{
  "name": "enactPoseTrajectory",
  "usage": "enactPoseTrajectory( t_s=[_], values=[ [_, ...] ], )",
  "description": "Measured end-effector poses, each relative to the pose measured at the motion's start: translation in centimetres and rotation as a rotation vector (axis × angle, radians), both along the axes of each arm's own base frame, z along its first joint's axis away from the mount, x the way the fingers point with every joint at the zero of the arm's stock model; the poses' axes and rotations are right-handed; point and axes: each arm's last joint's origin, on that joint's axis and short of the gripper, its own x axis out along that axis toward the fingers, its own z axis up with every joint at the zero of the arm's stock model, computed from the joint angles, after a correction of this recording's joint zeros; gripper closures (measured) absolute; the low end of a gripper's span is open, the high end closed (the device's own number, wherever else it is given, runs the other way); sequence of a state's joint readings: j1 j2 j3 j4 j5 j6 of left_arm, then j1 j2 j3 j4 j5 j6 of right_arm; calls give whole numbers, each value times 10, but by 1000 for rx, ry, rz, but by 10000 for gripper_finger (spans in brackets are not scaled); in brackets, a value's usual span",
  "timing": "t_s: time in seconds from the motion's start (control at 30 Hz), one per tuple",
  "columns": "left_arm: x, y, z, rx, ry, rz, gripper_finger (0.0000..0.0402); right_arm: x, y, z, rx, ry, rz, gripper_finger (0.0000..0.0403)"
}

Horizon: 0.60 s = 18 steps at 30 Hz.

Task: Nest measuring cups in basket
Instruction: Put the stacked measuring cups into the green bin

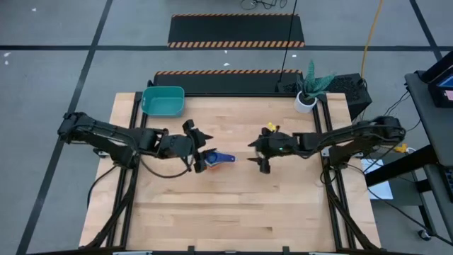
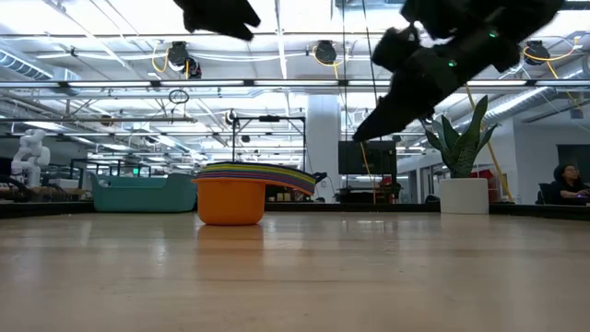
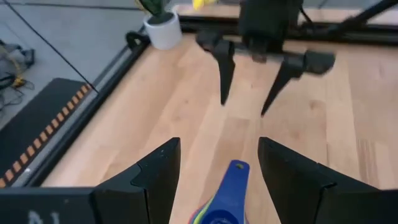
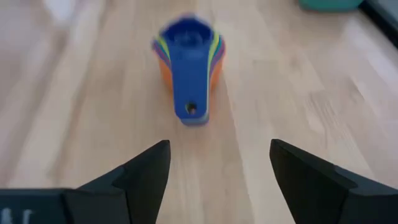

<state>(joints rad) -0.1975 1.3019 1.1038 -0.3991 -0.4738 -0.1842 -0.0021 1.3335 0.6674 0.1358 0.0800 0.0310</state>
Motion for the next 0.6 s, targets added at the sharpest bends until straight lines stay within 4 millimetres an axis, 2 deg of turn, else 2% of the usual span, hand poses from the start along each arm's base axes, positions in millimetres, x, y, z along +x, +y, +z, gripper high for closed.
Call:
enactPoseTrajectory(
  t_s=[0.3,0.47,0.6],
  values=[
    [40,15,-28,-20,85,-81,168,-38,14,-32,59,-108,29,137],
    [66,27,-34,13,196,-70,139,-41,20,-35,24,-99,79,137],
    [88,31,-44,-8,352,-104,121,-43,20,-38,12,-62,83,138]
  ],
)
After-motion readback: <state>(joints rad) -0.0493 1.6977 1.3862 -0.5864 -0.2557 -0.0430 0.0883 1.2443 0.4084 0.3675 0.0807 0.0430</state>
